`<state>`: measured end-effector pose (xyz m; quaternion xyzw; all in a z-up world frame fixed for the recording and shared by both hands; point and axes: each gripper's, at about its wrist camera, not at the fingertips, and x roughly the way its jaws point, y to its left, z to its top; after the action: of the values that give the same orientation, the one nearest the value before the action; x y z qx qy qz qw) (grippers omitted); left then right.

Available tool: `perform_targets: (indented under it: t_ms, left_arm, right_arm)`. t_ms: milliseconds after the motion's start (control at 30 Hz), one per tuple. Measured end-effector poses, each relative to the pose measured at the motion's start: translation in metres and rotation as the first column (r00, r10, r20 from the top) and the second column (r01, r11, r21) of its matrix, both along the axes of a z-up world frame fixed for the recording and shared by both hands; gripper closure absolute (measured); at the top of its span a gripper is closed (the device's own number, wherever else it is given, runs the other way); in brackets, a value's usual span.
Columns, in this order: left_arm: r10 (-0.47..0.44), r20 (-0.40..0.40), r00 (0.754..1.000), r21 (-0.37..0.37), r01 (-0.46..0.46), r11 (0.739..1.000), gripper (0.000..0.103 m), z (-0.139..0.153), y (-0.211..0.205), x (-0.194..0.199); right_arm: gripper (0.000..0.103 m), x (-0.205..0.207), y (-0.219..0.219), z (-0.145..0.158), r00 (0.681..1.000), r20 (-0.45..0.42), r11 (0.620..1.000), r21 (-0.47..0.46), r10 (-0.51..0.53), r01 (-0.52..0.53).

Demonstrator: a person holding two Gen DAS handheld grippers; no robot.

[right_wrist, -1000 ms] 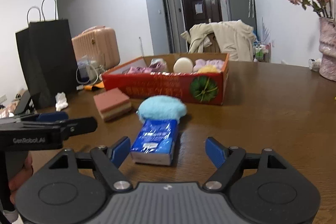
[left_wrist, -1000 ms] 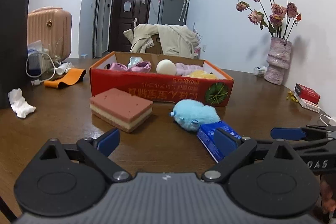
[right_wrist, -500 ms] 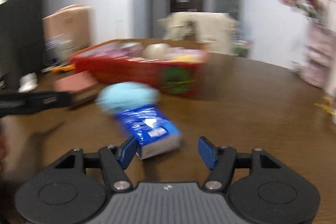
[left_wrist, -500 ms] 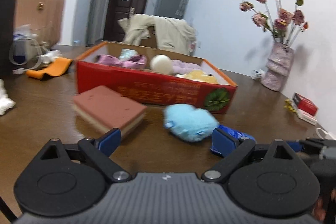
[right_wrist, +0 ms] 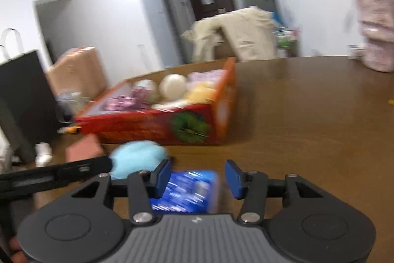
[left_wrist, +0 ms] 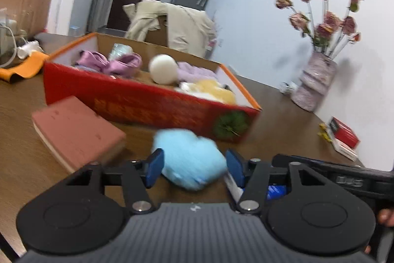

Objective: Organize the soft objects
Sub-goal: 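Reach both tools to the light-blue fluffy plush and close on it, then lower the blue plush into the box and open both tools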

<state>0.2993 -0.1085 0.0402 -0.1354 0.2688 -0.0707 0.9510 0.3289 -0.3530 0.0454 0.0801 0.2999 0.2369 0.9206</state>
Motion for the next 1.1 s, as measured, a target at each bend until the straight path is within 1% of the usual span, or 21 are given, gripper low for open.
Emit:
perform_targets:
  t_ms: [100,133,167,200,233,267,333,400,467,533,567,600,700,767,833,867,933,1033,1100]
  left_arm:
    - [0.033,0.001,0.999,0.044,-0.033,0.998,0.039,0.004,0.003,0.02]
    - [0.046,-0.006,0.999,0.043,-0.046,0.998,0.039,0.004,0.006,0.028]
    - [0.047,-0.017,0.999,0.027,-0.046,0.999,0.039,0.003,0.01,0.035]
    - [0.042,-0.031,0.999,0.001,-0.042,0.999,0.042,0.0,0.013,0.041]
    - [0.039,-0.061,0.997,-0.023,-0.04,0.999,0.052,-0.004,0.016,0.048]
    - [0.03,-0.09,0.995,-0.034,-0.033,0.999,0.055,-0.009,0.017,0.053]
    - [0.015,-0.137,0.99,-0.066,-0.024,0.998,0.058,-0.018,0.022,0.058]
    - [0.005,-0.137,0.991,-0.091,-0.018,0.996,0.059,-0.019,0.024,0.057]
    - [0.0,-0.142,0.99,-0.105,-0.015,0.994,0.059,-0.021,0.024,0.058]
    - [0.001,-0.153,0.988,-0.135,-0.022,0.991,0.059,-0.025,0.027,0.06]
    - [-0.004,-0.158,0.987,-0.153,-0.02,0.988,0.061,-0.026,0.03,0.06]
    - [-0.019,-0.155,0.988,-0.171,-0.008,0.985,0.067,-0.026,0.032,0.059]
    - [-0.014,-0.129,0.991,-0.145,-0.005,0.989,0.066,-0.023,0.027,0.055]
    - [-0.007,-0.099,0.995,-0.126,-0.006,0.992,0.066,-0.017,0.023,0.048]
    - [0.016,-0.054,0.998,-0.139,-0.024,0.99,0.068,-0.002,0.019,0.034]
    - [0.023,-0.018,1.0,-0.14,-0.025,0.99,0.068,0.008,0.017,0.026]
    - [0.013,0.039,0.999,-0.14,-0.007,0.99,0.068,0.03,0.016,0.019]
    - [-0.004,0.081,0.997,-0.149,0.016,0.989,0.067,0.061,0.023,0.028]
    - [-0.009,0.081,0.997,-0.164,0.022,0.986,0.067,0.072,0.028,0.043]
  right_arm:
    - [0.054,0.019,0.016,0.006,0.994,-0.043,0.993,0.068,0.102,-0.099]
    - [0.054,0.027,0.025,0.005,0.988,-0.063,0.988,0.069,0.142,-0.138]
    - [0.054,0.035,0.033,0.002,0.982,-0.083,0.985,0.058,0.169,-0.164]
    - [0.054,0.042,0.041,-0.002,0.978,-0.1,0.982,0.052,0.184,-0.179]
    - [0.056,0.048,0.046,-0.006,0.974,-0.118,0.981,0.062,0.192,-0.186]
    - [0.056,0.054,0.05,-0.01,0.969,-0.142,0.978,0.078,0.201,-0.191]
    - [0.056,0.062,0.053,-0.02,0.965,-0.173,0.978,0.101,0.197,-0.181]
    - [0.058,0.067,0.048,-0.028,0.96,-0.197,0.973,0.156,0.199,-0.169]
    - [0.061,0.066,0.044,-0.029,0.961,-0.195,0.971,0.171,0.197,-0.165]
    - [0.064,0.065,0.046,-0.032,0.962,-0.179,0.97,0.169,0.205,-0.175]
    - [0.067,0.064,0.046,-0.034,0.963,-0.168,0.969,0.167,0.209,-0.181]
    - [0.07,0.065,0.046,-0.035,0.962,-0.165,0.966,0.175,0.218,-0.189]
    - [0.072,0.066,0.045,-0.036,0.959,-0.163,0.96,0.199,0.231,-0.197]
    - [0.075,0.067,0.043,-0.033,0.962,-0.155,0.959,0.21,0.224,-0.19]
    - [0.075,0.06,0.042,-0.02,0.97,-0.106,0.959,0.206,0.22,-0.196]
    - [0.076,0.053,0.04,-0.009,0.975,-0.066,0.959,0.205,0.214,-0.196]
    - [0.076,0.043,0.037,0.014,0.981,-0.006,0.959,0.212,0.194,-0.188]
    - [0.076,0.043,0.04,0.047,0.984,0.044,0.964,0.199,0.171,-0.177]
    - [0.076,0.054,0.045,0.062,0.985,0.064,0.967,0.188,0.161,-0.17]
